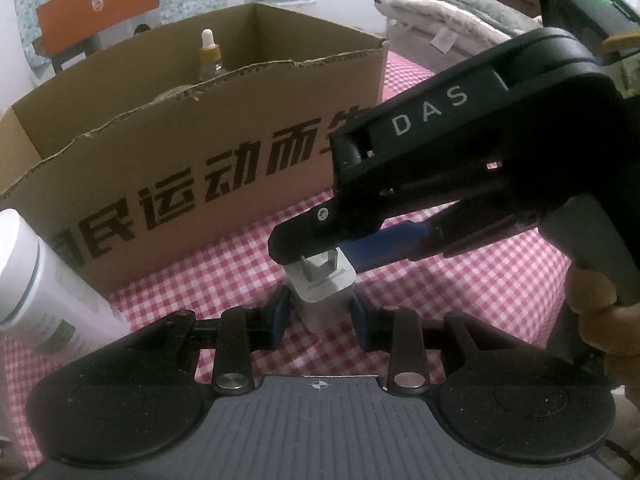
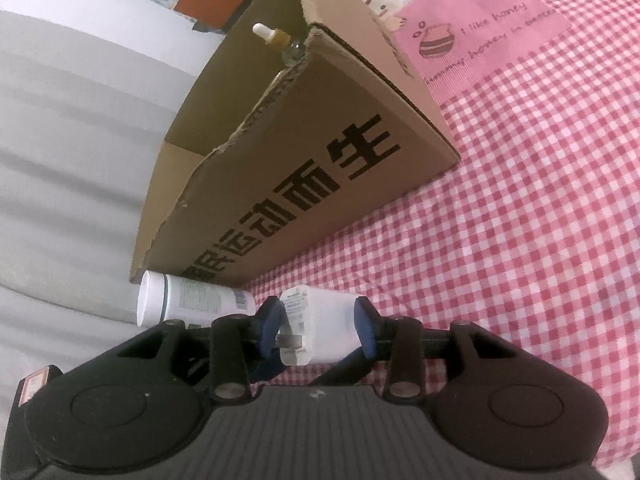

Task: Organize rigid objects
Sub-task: 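Lift the charger plug and carry it over the box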

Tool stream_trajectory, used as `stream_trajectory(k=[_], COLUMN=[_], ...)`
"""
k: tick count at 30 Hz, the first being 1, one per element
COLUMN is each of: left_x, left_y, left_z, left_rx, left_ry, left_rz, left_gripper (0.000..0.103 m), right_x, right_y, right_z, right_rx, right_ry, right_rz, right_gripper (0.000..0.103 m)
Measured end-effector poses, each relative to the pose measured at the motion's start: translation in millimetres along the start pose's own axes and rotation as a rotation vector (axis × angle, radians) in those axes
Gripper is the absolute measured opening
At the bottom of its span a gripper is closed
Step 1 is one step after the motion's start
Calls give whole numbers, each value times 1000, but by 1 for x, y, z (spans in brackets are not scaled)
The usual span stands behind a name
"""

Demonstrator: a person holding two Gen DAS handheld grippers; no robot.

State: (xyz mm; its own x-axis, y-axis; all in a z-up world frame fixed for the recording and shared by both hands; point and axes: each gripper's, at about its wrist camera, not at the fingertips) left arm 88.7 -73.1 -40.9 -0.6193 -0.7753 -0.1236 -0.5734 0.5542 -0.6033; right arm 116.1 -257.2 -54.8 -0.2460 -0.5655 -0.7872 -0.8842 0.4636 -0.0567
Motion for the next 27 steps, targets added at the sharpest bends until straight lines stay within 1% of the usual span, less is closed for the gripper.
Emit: stream_trajectory(k=[10,19,27], left_x=[2,5,11], left_y=[-1,1,3], left_z=[-3,-15,-33], left_rx=[-6,16,53], left_ry=[-20,-40,-65], left_rz=[-10,-13,-10], left_gripper=[32,31,31], right_x=[2,-13,-24], right_y=[-2,6,13], right_z=[-6,-3,-11], right_rx=[0,11,32], right_ry=[-10,-23,-40], right_rz=[-3,-21,-49], right_gripper=[42,42,43])
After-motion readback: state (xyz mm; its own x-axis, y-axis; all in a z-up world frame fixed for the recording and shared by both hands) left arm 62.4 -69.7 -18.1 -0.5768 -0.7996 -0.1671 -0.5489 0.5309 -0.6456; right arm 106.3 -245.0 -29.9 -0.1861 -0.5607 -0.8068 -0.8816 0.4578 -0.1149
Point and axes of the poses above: each gripper's, at about its wrist camera, not at the fingertips, and z roughly the way its jaws point, x to its right, y to its underside, and after that the axes turned 11 degrees about z, right-handed
